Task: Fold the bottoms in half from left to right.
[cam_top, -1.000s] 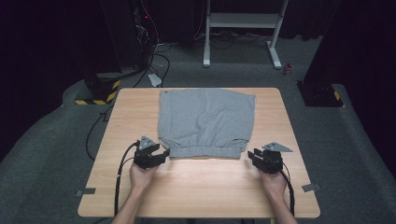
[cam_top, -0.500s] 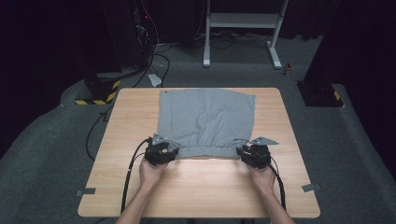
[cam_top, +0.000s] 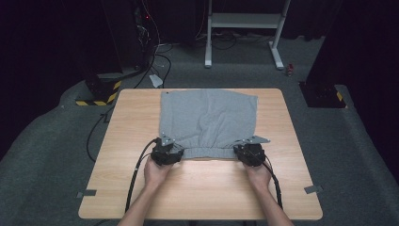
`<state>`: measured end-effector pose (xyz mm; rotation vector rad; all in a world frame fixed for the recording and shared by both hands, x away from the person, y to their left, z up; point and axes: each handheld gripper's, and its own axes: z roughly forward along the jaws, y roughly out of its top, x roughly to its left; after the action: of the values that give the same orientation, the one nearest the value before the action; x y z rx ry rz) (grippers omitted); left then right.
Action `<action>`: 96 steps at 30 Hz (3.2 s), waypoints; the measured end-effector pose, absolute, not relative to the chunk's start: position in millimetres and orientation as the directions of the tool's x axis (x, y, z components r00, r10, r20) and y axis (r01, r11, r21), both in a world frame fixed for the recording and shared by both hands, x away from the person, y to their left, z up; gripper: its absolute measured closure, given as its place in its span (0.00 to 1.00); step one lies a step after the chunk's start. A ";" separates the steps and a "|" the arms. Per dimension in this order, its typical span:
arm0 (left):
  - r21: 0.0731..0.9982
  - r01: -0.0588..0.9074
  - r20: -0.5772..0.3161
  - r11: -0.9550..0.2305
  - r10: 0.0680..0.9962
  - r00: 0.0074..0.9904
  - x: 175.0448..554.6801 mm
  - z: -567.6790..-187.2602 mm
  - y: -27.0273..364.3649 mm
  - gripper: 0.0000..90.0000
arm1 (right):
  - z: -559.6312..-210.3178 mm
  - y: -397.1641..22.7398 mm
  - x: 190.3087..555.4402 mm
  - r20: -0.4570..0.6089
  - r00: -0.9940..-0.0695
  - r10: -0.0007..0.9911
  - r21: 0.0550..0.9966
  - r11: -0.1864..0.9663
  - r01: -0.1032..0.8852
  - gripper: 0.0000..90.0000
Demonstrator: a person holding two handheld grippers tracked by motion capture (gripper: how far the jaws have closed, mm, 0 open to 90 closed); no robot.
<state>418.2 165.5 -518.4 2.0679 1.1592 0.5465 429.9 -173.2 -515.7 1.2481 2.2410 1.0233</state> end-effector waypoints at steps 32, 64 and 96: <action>0.776 0.532 0.022 -0.340 0.857 0.515 388.3 -526.4 170.2 0.45 | -520.6 -175.4 402.7 0.004 -0.571 0.821 0.744 0.379 0.550 0.77; 0.775 0.529 -0.005 -0.346 0.834 0.552 346.6 -526.8 171.6 0.46 | -522.7 -183.1 356.6 0.006 -0.604 0.797 0.762 0.388 0.519 0.74; 0.737 0.557 -0.059 -0.382 0.784 0.617 298.2 -522.0 173.0 0.43 | -516.5 -191.2 311.3 0.113 -0.633 0.766 0.734 0.365 0.573 0.60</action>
<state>298.2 173.0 -522.0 2.0923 1.0502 0.3885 311.3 -191.2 -516.5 1.1946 2.3792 1.1267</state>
